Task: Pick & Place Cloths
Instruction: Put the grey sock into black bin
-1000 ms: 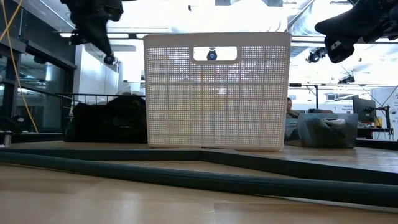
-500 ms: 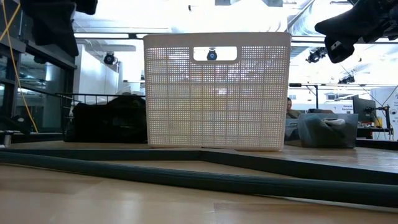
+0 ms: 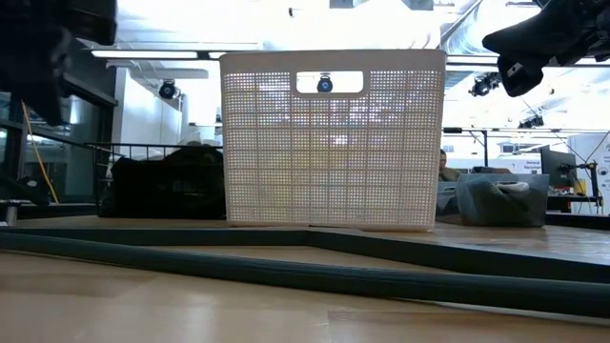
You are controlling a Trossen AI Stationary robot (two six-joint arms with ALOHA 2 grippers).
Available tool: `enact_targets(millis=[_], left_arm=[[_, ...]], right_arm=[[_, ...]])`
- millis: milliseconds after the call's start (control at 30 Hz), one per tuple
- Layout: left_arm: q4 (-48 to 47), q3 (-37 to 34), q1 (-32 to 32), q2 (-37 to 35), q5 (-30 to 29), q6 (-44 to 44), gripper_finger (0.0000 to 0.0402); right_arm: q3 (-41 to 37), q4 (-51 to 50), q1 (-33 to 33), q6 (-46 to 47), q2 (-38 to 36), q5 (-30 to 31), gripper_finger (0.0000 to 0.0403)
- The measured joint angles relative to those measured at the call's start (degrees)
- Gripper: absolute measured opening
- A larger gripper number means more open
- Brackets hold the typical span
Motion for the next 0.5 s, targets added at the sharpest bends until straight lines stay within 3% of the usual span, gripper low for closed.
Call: enact_targets(millis=[500], left_arm=[[10.92, 0.0, -13.67, 8.19, 4.99, 1.44, 0.0]], right_arm=[[0.0, 0.01, 0.0, 0.0, 0.01, 0.0, 0.0002]])
